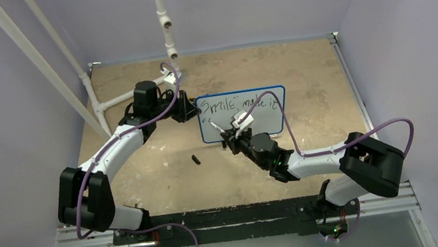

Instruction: Write a sentence on the whiteboard

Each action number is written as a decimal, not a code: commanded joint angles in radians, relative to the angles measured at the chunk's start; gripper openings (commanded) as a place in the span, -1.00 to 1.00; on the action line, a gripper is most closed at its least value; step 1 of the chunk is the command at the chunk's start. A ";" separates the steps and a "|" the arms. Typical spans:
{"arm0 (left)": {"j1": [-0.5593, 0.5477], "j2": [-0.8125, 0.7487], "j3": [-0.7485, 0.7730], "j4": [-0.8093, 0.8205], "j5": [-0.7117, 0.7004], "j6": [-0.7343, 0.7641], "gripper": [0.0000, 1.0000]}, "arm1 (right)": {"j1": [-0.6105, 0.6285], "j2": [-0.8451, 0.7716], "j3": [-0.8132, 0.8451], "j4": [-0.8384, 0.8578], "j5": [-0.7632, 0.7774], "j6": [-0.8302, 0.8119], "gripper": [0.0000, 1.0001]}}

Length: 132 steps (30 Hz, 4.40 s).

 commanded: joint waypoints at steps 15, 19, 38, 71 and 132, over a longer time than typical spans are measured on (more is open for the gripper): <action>-0.004 -0.020 0.003 0.027 0.016 -0.008 -0.70 | -0.003 -0.048 0.002 -0.030 0.124 0.019 -1.00; -0.004 -0.020 0.004 0.027 0.018 -0.008 -0.70 | -0.003 -0.056 -0.002 -0.023 0.133 0.015 -1.00; -0.005 -0.026 0.004 0.029 0.019 -0.008 -0.69 | -0.003 -0.004 0.035 0.004 0.061 -0.026 -1.00; -0.005 -0.027 -0.010 0.050 0.005 -0.023 -0.63 | 0.000 -0.131 -0.046 -0.003 0.063 0.000 -1.00; -0.013 -0.019 -0.011 0.052 0.009 -0.023 -0.63 | 0.000 -0.086 -0.016 -0.085 0.138 0.054 -1.00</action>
